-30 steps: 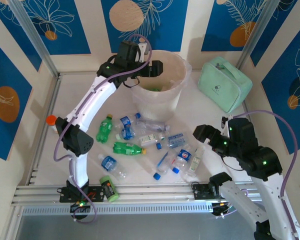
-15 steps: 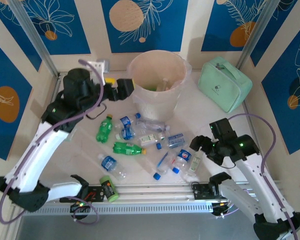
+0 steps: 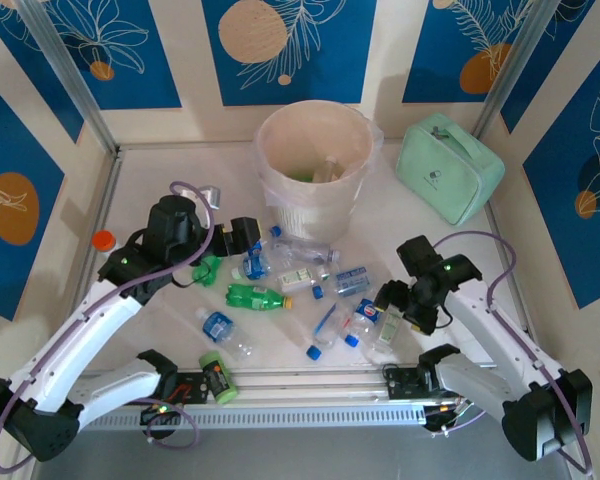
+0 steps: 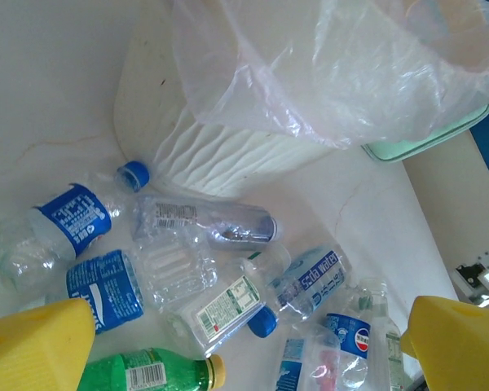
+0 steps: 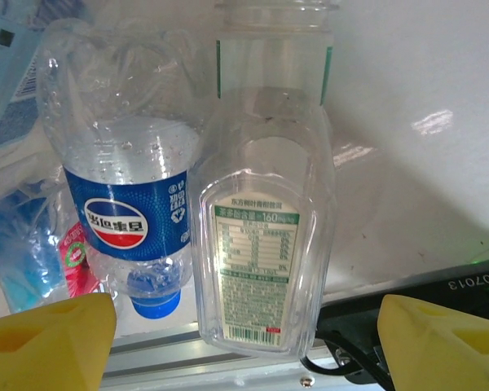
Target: Put the plastic bottles in the bin
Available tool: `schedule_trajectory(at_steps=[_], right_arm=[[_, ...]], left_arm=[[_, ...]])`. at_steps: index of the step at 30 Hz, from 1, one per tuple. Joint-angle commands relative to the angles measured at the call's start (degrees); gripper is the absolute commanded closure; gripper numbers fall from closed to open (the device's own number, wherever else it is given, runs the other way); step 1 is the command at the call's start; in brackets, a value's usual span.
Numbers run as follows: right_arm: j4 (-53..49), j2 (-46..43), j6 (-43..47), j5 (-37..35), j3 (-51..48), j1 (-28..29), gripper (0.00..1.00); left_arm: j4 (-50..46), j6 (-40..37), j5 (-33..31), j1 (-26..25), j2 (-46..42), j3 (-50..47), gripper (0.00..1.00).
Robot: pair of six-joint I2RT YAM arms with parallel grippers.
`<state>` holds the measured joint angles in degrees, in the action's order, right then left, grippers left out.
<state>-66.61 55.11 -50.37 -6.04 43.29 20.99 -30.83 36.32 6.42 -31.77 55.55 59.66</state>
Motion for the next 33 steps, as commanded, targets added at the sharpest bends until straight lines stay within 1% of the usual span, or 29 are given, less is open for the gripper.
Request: schedule_trajectory(at_steps=[1, 6, 14, 26, 30, 33], right_arm=[[1.37, 1.88, -0.20, 0.24, -1.08, 0.28, 0.16], [2.22, 6.41, -0.17, -0.50, -1.24, 0.40, 0.19], [4.16, 9.20, -1.31, -1.03, -2.79, 0.45, 0.24], [7.08, 14.67, -1.86, -1.56, -3.66, 0.10, 0.28], [8.24, 17.17, -1.58, -1.57, -3.48, 0.06, 0.33], [8.51, 18.14, -1.49, -1.90, -3.23, 0.02, 0.38]], left_arm=[[1.77, 1.96, 1.39, 0.53, -1.04, -1.08, 0.01], [1.21, 1.49, 1.01, 0.57, -1.36, -1.04, 0.01], [1.03, 1.39, 0.98, 0.57, -1.76, -1.58, 0.01], [1.12, 1.79, 1.14, 0.61, -2.46, -3.16, 0.01], [0.95, 1.76, 0.97, 0.57, -2.64, -3.32, 0.01], [1.01, 1.83, 0.88, 0.57, -2.86, -3.51, 0.01]])
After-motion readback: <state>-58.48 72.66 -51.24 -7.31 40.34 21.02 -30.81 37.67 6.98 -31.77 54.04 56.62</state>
